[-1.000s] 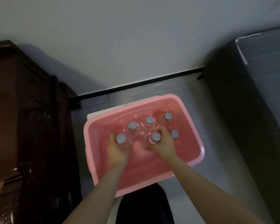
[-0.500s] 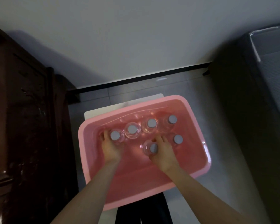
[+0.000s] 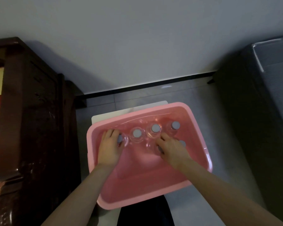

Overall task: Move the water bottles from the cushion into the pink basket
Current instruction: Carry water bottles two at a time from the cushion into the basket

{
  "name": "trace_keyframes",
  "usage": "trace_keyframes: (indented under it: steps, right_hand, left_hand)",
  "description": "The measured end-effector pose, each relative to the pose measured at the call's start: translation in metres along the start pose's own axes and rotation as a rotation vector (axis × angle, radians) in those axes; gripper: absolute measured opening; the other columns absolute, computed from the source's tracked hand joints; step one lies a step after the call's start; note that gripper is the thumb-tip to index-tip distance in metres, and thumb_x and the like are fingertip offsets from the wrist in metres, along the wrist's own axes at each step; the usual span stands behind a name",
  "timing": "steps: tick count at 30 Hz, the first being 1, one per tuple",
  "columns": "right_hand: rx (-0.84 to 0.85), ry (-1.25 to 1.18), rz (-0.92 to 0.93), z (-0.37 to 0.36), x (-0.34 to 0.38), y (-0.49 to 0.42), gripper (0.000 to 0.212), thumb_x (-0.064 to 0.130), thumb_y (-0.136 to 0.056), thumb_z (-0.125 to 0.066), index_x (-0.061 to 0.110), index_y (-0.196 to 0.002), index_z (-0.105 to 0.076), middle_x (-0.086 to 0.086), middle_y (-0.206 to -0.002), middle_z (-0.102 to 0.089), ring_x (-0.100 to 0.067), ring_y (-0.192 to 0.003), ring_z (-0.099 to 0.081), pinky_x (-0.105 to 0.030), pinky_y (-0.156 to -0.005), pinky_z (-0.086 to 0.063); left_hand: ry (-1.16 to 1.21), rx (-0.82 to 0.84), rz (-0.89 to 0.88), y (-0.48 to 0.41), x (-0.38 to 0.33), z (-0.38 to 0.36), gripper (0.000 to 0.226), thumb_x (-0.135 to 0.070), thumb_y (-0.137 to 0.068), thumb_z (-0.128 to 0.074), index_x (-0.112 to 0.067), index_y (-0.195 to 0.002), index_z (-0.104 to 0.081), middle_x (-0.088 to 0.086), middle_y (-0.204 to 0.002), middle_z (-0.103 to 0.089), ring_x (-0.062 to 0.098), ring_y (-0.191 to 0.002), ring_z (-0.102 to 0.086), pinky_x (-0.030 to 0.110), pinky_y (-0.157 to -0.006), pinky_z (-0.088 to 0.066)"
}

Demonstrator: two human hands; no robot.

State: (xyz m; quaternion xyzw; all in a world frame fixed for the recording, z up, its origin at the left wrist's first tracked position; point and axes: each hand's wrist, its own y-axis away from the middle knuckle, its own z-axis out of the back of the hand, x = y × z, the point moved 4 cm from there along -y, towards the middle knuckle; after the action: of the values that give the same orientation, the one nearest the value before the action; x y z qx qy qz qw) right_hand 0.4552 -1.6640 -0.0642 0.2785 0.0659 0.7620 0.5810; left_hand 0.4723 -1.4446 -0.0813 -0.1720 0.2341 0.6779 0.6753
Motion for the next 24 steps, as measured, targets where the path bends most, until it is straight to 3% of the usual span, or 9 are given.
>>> trace_keyframes:
  steps: [4,8,11,14,17,20,24]
  right_hand:
    - [-0.006,0.046,-0.013,-0.002,-0.002,-0.002,0.032,-0.001,-0.079,-0.057,0.009,-0.11,-0.054,-0.008,-0.113,-0.049,-0.031,-0.093,-0.059,-0.035,-0.061,-0.038]
    - [0.063,0.033,-0.055,-0.001,0.004,-0.006,0.043,0.002,-0.08,-0.058,0.01,-0.121,-0.05,-0.009,-0.126,-0.045,-0.034,-0.104,-0.058,-0.043,-0.072,-0.052]
    - [0.111,-0.025,-0.087,0.013,0.005,-0.003,0.054,0.017,-0.081,-0.06,0.019,-0.133,-0.044,-0.003,-0.128,-0.045,-0.031,-0.113,-0.054,-0.038,-0.075,-0.049]
    - [-0.022,-0.103,-0.089,0.051,0.01,0.002,0.047,0.033,-0.08,-0.063,0.021,-0.124,-0.052,0.0,-0.119,-0.051,-0.026,-0.11,-0.054,-0.032,-0.075,-0.045]
    - [-0.269,-0.112,-0.018,0.102,0.028,0.006,0.044,0.037,-0.085,-0.061,0.018,-0.125,-0.057,-0.003,-0.123,-0.056,-0.025,-0.115,-0.051,-0.036,-0.085,-0.046]
    - [-0.447,-0.127,0.086,0.142,0.062,0.009,0.046,0.04,-0.092,-0.054,0.015,-0.131,-0.055,-0.006,-0.132,-0.054,-0.026,-0.126,-0.043,-0.04,-0.1,-0.041]
    - [-0.535,-0.075,0.229,0.174,0.126,0.016,0.051,0.045,-0.097,-0.043,0.018,-0.139,-0.048,-0.009,-0.148,-0.042,-0.027,-0.139,-0.032,-0.043,-0.113,-0.029]
  left_hand:
    - [0.003,-0.003,-0.02,0.005,-0.004,-0.002,0.021,-0.004,-0.068,-0.072,-0.009,-0.082,-0.058,0.009,-0.092,-0.059,0.03,-0.089,-0.048,0.033,-0.075,-0.035]
    - [-0.048,0.029,0.015,0.007,-0.003,-0.004,0.024,-0.003,-0.07,-0.071,-0.008,-0.089,-0.059,0.011,-0.098,-0.059,0.032,-0.096,-0.049,0.036,-0.08,-0.039]
    - [-0.039,0.086,0.021,0.007,-0.009,0.002,0.031,-0.011,-0.074,-0.073,-0.009,-0.102,-0.06,0.009,-0.107,-0.059,0.03,-0.104,-0.049,0.036,-0.087,-0.041]
    - [0.049,0.072,0.022,0.009,-0.02,0.026,0.038,-0.016,-0.075,-0.073,-0.011,-0.11,-0.061,0.007,-0.113,-0.06,0.026,-0.109,-0.05,0.031,-0.091,-0.038]
    - [0.122,-0.037,0.061,0.011,-0.028,0.068,0.043,-0.015,-0.074,-0.075,-0.009,-0.115,-0.061,0.007,-0.115,-0.061,0.025,-0.111,-0.053,0.025,-0.093,-0.035]
    - [0.19,-0.201,0.115,0.023,-0.03,0.122,0.041,-0.018,-0.08,-0.072,-0.006,-0.118,-0.06,0.01,-0.117,-0.063,0.027,-0.112,-0.056,0.031,-0.096,-0.039]
    - [0.19,-0.376,0.166,0.065,-0.014,0.202,0.052,-0.026,-0.086,-0.067,-0.011,-0.133,-0.05,0.008,-0.133,-0.056,0.023,-0.124,-0.05,0.034,-0.104,-0.038]
